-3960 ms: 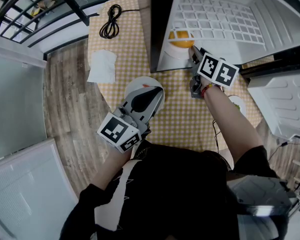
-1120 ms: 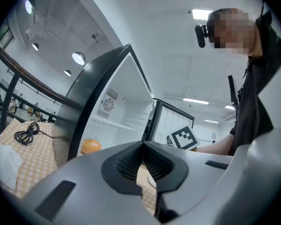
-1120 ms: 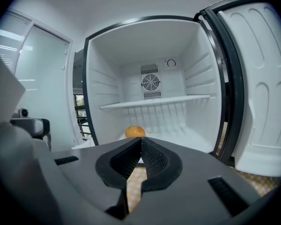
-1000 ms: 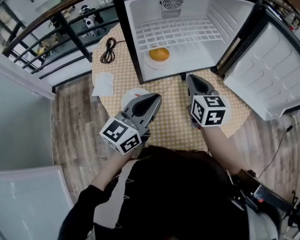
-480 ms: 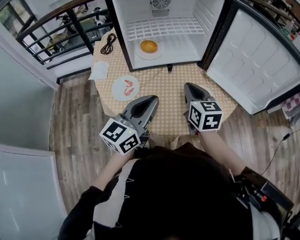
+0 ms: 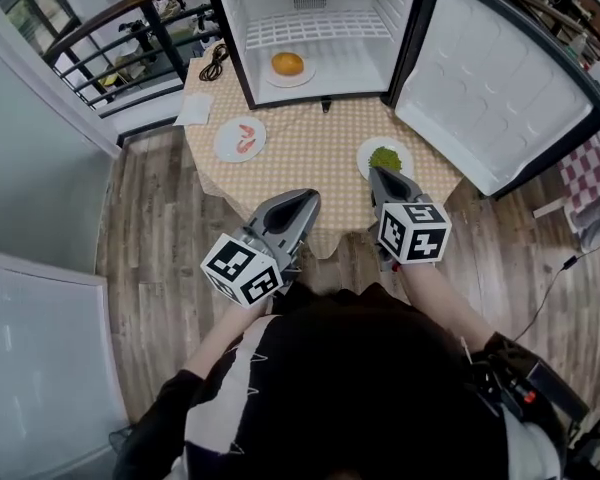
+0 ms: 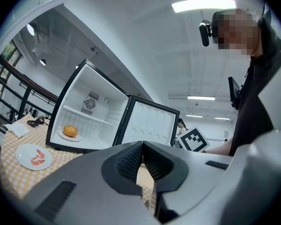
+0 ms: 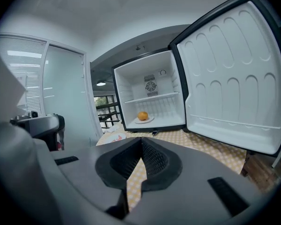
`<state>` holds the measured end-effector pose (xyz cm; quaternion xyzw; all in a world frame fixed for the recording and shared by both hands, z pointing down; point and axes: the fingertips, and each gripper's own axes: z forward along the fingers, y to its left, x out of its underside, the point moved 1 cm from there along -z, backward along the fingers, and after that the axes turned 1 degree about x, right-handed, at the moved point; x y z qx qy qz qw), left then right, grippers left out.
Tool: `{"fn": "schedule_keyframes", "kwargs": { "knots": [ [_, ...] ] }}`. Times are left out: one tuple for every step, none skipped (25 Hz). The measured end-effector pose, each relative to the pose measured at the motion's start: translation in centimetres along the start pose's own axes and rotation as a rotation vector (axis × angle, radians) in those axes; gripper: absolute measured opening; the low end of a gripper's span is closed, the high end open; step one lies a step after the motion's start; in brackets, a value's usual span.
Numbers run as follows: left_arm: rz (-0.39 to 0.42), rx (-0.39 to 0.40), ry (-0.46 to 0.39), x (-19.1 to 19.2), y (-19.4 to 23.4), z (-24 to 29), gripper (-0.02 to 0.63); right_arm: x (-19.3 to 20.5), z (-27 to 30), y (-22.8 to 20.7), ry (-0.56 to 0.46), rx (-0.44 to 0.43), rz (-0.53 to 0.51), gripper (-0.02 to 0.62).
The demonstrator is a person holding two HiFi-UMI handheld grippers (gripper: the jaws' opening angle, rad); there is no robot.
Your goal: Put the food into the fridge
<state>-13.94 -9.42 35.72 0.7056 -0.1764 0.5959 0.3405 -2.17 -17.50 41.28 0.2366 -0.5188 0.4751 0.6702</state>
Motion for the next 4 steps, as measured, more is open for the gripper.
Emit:
{"fn": "schedule_keyframes", "kwargs": {
  "knots": [
    [0.001, 0.000, 0.003, 0.3, -0.6, -0.1, 0.014, 0.4, -0.5, -0.1, 0.002, -0.003, 0.000, 0.017],
    [0.001, -0.001, 0.005, 0.7, -1.2, -0.2, 0.015, 0.7, -1.1, -0.1, 0.003, -0.006, 0.000, 0.017],
    [0.002, -0.002, 0.007, 1.0, -1.8, -0.3, 0.014, 1.1, -1.6, -0.2, 0.004, -0.008, 0.001, 0.017],
    [0.002, -0.004, 0.008, 1.3, -2.4, -0.4, 0.014, 1.4, -2.1, -0.3, 0.004, -0.010, 0.001, 0.017]
  ]
}}
